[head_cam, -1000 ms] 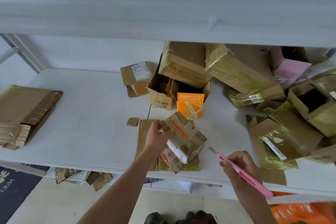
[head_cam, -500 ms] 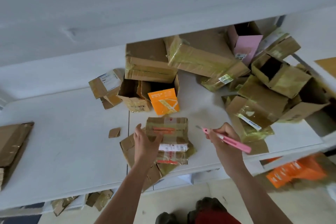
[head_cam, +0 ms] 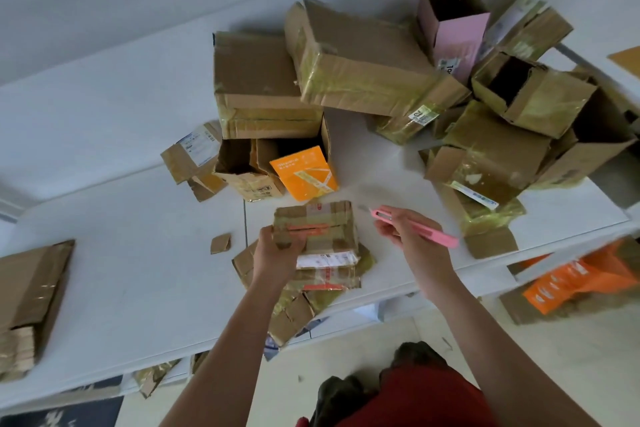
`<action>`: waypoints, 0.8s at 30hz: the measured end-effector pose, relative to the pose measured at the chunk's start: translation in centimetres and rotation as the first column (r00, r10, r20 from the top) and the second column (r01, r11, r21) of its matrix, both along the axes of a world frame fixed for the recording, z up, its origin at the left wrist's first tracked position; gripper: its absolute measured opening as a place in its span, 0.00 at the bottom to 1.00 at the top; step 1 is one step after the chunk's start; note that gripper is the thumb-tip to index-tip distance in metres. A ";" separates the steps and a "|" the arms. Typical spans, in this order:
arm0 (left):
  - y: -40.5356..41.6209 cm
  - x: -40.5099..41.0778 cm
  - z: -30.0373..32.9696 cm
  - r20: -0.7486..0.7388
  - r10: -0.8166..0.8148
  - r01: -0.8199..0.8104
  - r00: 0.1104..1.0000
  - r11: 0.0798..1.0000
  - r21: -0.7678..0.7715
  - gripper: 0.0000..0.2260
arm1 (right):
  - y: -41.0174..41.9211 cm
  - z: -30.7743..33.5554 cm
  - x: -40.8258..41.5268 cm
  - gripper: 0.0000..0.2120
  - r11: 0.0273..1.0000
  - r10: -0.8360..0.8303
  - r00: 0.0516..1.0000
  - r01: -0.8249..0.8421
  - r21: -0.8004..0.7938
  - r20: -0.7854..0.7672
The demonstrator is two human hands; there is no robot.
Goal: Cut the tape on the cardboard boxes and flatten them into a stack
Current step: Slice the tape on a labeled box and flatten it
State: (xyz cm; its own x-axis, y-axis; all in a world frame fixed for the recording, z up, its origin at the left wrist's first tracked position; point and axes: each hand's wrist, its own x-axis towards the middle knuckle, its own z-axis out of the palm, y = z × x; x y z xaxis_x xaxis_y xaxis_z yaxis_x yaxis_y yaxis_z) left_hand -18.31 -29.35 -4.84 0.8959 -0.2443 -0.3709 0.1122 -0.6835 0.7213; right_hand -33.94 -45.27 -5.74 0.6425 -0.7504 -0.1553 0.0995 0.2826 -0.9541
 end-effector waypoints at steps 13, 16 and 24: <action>-0.1 -0.1 0.2 0.000 0.015 -0.015 1.000 1.000 0.002 0.21 | 0.2 -0.9 -0.3 0.04 0.994 -0.093 0.996 0.094 -0.063 0.010; -0.1 -0.1 0.2 -0.007 0.023 -0.023 1.000 1.000 -0.012 0.21 | -0.1 -0.4 -0.5 0.08 0.994 -0.071 0.996 0.066 -0.093 -0.050; -0.1 0.0 0.0 -0.032 0.035 -0.036 0.999 0.999 -0.040 0.22 | -0.3 -0.1 -0.5 0.02 0.995 -0.090 0.996 0.090 -0.049 0.002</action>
State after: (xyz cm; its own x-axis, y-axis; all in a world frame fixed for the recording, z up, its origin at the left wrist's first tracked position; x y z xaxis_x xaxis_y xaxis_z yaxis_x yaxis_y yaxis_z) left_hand -18.26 -29.47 -4.79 0.8925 -0.2277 -0.3894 0.1589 -0.6492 0.7439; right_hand -34.40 -45.58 -5.86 0.5720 -0.8119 -0.1168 0.1224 0.2252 -0.9666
